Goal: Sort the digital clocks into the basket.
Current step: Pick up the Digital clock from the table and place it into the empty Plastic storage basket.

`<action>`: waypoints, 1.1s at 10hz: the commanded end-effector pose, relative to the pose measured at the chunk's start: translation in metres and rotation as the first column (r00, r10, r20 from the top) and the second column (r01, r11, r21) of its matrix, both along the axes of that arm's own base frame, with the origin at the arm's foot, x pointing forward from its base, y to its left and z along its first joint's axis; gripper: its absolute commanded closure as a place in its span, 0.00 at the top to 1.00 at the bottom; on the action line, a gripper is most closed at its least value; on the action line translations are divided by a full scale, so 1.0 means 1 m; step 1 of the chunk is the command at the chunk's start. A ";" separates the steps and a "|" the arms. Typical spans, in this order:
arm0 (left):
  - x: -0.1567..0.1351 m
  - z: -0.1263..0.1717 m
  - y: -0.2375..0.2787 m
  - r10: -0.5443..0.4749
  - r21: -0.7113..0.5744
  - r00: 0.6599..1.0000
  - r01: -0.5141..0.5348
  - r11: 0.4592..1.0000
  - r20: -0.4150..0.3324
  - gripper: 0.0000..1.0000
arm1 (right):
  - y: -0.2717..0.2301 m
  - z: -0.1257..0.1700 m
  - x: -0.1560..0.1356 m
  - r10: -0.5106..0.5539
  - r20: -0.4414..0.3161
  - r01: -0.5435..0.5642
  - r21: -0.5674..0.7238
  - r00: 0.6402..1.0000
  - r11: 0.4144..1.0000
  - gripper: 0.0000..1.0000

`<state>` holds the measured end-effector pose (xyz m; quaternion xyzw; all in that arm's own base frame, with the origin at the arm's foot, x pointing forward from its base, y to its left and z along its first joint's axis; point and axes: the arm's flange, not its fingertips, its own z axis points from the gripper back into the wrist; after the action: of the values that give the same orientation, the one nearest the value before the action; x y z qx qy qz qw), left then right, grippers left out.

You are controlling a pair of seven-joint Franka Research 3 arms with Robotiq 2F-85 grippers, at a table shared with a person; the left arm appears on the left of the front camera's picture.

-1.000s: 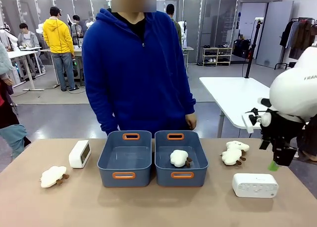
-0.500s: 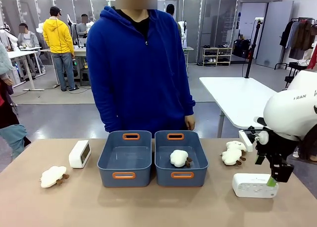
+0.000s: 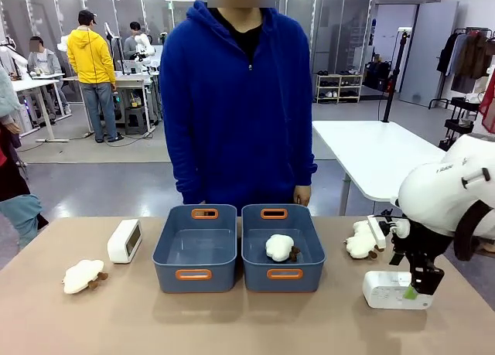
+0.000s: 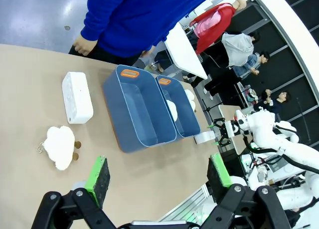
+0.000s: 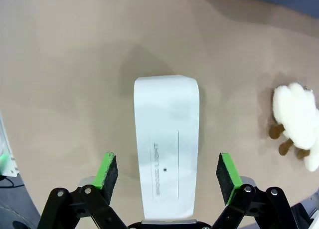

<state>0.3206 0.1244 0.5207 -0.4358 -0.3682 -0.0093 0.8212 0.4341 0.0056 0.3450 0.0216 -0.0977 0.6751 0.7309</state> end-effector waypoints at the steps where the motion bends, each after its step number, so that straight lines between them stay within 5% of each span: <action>1: 0.003 -0.001 0.001 -0.015 -0.008 0.999 0.015 1.000 0.029 1.00 | 0.005 -0.018 0.008 0.020 -0.016 -0.020 0.019 1.000 1.000 1.00; 3: 0.003 -0.001 0.001 -0.015 -0.008 0.999 0.015 1.000 0.029 1.00 | 0.010 -0.027 0.012 -0.003 -0.013 0.004 0.023 1.000 1.000 1.00; 5: 0.003 -0.001 0.001 -0.015 -0.008 0.999 0.015 1.000 0.029 1.00 | 0.009 -0.034 0.009 0.003 -0.018 -0.003 -0.007 1.000 1.000 0.49; 6: 0.003 -0.001 0.001 -0.015 -0.008 0.999 0.015 1.000 0.029 1.00 | 0.009 -0.033 0.009 0.004 -0.014 -0.004 -0.013 1.000 1.000 0.12; 7: 0.003 -0.001 0.001 -0.015 -0.008 0.999 0.015 1.000 0.029 1.00 | 0.011 -0.035 0.009 0.000 -0.019 0.000 -0.022 1.000 1.000 0.00; 11: 0.003 -0.001 0.001 -0.015 -0.008 0.999 0.015 1.000 0.029 1.00 | 0.013 -0.024 0.010 -0.033 -0.020 0.033 -0.018 0.999 0.999 0.00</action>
<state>0.3205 0.1243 0.5207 -0.4359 -0.3678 -0.0096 0.8214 0.4423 0.0176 0.3152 0.0279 -0.0852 0.6738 0.7335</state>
